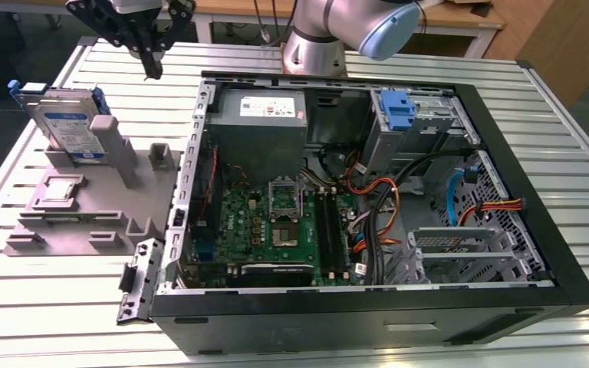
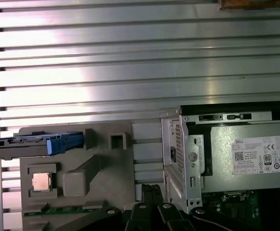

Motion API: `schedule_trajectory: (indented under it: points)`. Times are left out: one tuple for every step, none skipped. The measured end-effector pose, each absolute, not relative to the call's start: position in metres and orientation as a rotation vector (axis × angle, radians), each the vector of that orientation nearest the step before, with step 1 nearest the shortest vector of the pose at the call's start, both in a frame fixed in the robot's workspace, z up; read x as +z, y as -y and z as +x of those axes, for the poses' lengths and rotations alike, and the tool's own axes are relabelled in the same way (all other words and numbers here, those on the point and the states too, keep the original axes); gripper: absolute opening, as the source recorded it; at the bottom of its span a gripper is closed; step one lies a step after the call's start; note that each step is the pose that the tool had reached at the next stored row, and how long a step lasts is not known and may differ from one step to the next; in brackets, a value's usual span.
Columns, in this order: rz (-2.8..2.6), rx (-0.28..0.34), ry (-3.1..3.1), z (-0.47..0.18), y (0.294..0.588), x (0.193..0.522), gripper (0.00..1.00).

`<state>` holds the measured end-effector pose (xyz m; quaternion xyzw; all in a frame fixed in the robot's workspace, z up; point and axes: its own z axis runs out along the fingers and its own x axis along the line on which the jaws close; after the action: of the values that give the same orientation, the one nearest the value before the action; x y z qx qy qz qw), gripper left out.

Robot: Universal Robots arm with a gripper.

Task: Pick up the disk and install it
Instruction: 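Reach for the disk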

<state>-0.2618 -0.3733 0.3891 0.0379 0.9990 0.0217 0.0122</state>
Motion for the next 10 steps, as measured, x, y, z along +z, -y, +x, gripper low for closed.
schedule_trajectory:
  points:
    - [0.118,0.068,-3.114,-0.2626,0.3733,0.3891,0.1]
    - [0.118,0.068,-3.114,-0.2634,0.3733,0.389,0.1]
    - [0.118,0.068,-3.114,-0.2643,0.3733,0.389,0.1]
    - [0.118,0.068,-3.114,-0.2651,0.3733,0.3889,0.1]
    - [0.118,0.068,-3.114,-0.266,0.3733,0.3889,0.1]
    - [0.118,0.068,-3.114,-0.2669,0.3733,0.3888,0.1]
    - [0.118,0.068,-3.114,-0.2678,0.3733,0.3888,0.1]
    - [0.118,0.068,-3.114,-0.2687,0.3733,0.3888,0.1]
    - [0.118,0.068,-3.114,-0.2696,0.3733,0.3887,0.1]
    - [0.118,0.068,-3.114,-0.2706,0.3733,0.3887,0.1]
